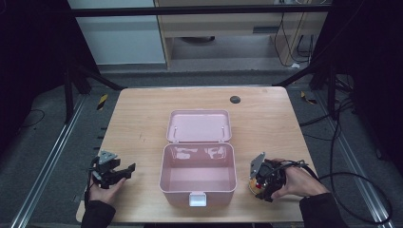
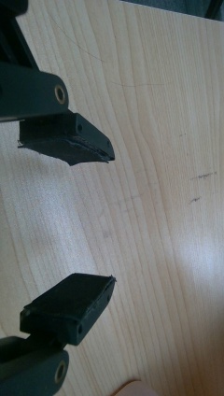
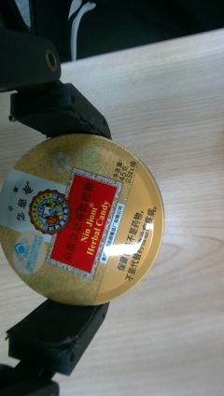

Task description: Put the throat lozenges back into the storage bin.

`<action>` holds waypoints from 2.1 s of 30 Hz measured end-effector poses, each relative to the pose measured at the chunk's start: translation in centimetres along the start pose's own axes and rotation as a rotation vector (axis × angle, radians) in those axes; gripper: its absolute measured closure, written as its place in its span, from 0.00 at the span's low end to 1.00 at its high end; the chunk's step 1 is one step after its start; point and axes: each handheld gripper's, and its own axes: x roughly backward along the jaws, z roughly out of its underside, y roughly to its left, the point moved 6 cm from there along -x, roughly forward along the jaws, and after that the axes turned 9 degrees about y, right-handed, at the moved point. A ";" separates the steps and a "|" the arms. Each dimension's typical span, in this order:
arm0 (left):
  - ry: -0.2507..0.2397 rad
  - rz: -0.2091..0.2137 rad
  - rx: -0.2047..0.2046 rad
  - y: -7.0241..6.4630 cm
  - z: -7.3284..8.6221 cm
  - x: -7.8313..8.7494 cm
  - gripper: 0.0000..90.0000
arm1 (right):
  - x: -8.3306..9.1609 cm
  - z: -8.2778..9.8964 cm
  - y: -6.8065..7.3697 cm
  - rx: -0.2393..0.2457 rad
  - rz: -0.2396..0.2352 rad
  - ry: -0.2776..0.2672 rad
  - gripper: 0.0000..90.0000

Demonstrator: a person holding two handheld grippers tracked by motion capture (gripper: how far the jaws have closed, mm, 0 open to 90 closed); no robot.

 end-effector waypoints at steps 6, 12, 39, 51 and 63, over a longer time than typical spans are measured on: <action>0.003 0.000 -0.002 0.0 0.0 0.0 0.36 | 2.2 -0.1 -0.2 -0.018 0.014 -0.051 0.23; 0.007 0.001 -0.003 -0.1 0.0 -0.1 0.36 | 4.7 -0.4 -0.5 -0.030 0.035 -0.090 0.23; 0.011 0.004 -0.011 -0.1 0.1 -0.1 0.36 | 11.7 -4.7 -0.5 0.036 0.072 -0.096 0.23; 0.012 0.006 -0.012 -0.2 0.0 -0.1 0.36 | 12.2 -7.6 -0.6 0.062 0.076 -0.075 0.23; 0.012 0.006 -0.012 -0.2 0.0 -0.2 0.36 | 11.7 -10.1 -0.6 0.086 0.068 -0.091 0.23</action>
